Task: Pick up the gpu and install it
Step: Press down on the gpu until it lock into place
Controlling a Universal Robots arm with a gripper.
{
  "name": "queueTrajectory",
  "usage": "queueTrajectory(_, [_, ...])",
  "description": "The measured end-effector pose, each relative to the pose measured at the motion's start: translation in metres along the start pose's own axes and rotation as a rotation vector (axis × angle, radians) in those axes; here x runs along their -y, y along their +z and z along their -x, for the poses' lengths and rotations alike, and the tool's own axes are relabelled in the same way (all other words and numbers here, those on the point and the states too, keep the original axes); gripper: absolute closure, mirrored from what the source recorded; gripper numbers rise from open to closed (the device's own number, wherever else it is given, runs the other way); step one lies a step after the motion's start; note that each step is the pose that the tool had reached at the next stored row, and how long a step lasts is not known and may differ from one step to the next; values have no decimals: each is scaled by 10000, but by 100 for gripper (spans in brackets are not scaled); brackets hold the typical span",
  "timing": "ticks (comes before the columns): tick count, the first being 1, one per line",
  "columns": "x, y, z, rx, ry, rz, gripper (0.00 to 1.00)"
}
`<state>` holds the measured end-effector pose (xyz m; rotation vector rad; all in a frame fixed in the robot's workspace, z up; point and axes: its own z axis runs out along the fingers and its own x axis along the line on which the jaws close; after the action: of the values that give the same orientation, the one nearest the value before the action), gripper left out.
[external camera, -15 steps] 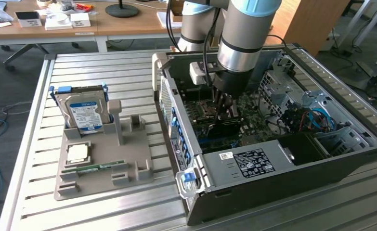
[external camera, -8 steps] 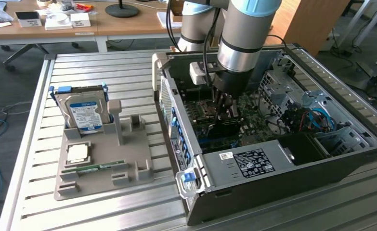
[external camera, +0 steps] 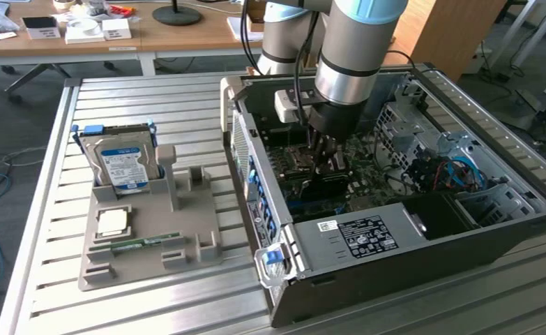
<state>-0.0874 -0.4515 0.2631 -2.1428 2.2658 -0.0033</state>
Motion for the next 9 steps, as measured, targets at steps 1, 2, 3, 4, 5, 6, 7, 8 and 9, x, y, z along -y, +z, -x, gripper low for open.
queueTrajectory(1, [0,0,0,0,0,0,89])
queueTrajectory(2, [0,0,0,0,0,0,89])
queueTrajectory(3, [0,0,0,-1,0,0,89])
queueTrajectory(4, [0,0,0,0,-1,0,89])
queueTrajectory(5, [0,0,0,0,0,0,89])
queueTrajectory(6, [0,0,0,0,0,0,89])
queueTrajectory(7, [0,3,0,-2,0,0,89])
queueTrajectory(8, [0,10,-1,-1,-1,-2,89])
queueTrajectory(9, [0,17,-1,-5,-2,1,89])
